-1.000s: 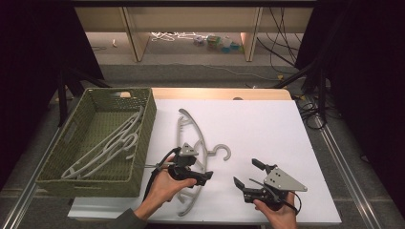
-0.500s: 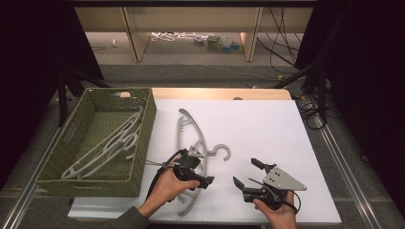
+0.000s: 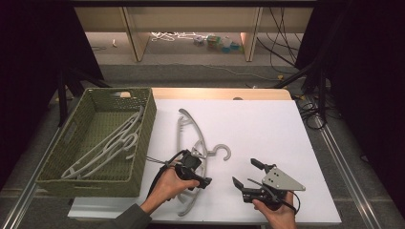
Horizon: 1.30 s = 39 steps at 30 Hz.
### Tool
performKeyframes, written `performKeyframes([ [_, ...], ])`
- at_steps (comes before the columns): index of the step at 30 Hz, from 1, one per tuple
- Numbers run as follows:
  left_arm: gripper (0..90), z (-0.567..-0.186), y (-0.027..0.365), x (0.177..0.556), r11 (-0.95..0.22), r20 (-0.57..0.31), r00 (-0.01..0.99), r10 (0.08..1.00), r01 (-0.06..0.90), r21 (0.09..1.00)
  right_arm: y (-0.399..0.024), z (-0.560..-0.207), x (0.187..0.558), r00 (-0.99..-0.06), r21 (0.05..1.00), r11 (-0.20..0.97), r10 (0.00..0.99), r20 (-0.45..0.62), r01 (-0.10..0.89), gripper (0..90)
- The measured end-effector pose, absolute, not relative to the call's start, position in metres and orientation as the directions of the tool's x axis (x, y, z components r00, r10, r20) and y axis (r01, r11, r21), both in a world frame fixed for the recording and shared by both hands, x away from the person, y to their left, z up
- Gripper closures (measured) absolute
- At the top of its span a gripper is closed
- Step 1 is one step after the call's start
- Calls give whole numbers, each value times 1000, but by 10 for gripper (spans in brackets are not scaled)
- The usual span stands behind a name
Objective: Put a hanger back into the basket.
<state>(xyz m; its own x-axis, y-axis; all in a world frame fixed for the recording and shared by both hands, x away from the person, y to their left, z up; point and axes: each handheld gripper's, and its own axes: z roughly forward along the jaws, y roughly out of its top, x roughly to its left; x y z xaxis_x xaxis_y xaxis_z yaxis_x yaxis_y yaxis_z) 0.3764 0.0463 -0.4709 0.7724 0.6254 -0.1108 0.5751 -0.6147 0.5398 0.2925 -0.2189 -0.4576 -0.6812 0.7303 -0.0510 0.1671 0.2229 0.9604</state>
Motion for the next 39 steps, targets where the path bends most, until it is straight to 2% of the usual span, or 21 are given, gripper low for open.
performKeyframes([
  [3, 294, -474, 42, 375, -597, -119, 762, 637, 584, 550, -219, -458, 292, -682, 961, 222, 730, -51, 166, 155],
  [7, 342, -475, 38, 374, -627, -99, 777, 622, 569, 531, -219, -458, 292, -683, 961, 222, 729, -52, 165, 155],
  [8, 362, -475, 38, 374, -649, -79, 797, 599, 541, 535, -219, -458, 292, -684, 961, 223, 728, -51, 165, 155],
  [9, 393, -471, 39, 372, -670, 103, 746, 658, 517, 533, -219, -458, 292, -685, 961, 223, 727, -51, 165, 155],
  [10, 429, -472, 38, 370, -664, 118, 739, 663, 509, 547, -219, -458, 292, -685, 961, 224, 727, -52, 164, 155],
  [11, 460, -470, 40, 367, -661, 216, 677, 703, 511, 550, -219, -457, 292, -684, 961, 223, 728, -53, 164, 155],
  [12, 472, -470, 42, 369, -659, 227, 671, 706, 506, 556, -219, -457, 292, -682, 961, 222, 729, -53, 163, 156],
  [13, 491, -470, 43, 370, -659, 197, 690, 696, 506, 557, -219, -457, 292, -682, 961, 222, 730, -52, 163, 156],
  [14, 532, -469, 46, 371, -659, 216, 678, 703, 507, 555, -218, -457, 292, -681, 962, 220, 731, -54, 160, 156],
  [15, 566, -474, 46, 376, -683, -62, 827, 559, 501, 532, -218, -457, 292, -681, 962, 220, 731, -52, 162, 156],
  [20, 610, -473, 52, 381, -668, -87, 815, 572, 525, 526, -219, -458, 292, -678, 962, 219, 734, -52, 163, 157],
  [23, 645, -474, 52, 380, -590, -185, 746, 639, 631, 504, -219, -458, 292, -675, 962, 218, 736, -51, 164, 157],
  [26, 699, -473, 53, 382, -606, -160, 757, 634, 614, 505, -218, -458, 292, -676, 962, 219, 735, -52, 164, 157],
  [31, 725, -471, 47, 379, -567, -194, 709, 678, 673, 475, -219, -458, 292, -679, 961, 220, 733, -50, 167, 156],
  [34, 734, -469, 46, 382, -597, -183, 727, 662, 659, 458, -219, -458, 292, -679, 961, 220, 733, -51, 166, 157],
  [39, 792, -469, 48, 382, -547, -229, 679, 698, 711, 441, -219, -458, 293, -676, 963, 216, 735, -50, 163, 157],
])
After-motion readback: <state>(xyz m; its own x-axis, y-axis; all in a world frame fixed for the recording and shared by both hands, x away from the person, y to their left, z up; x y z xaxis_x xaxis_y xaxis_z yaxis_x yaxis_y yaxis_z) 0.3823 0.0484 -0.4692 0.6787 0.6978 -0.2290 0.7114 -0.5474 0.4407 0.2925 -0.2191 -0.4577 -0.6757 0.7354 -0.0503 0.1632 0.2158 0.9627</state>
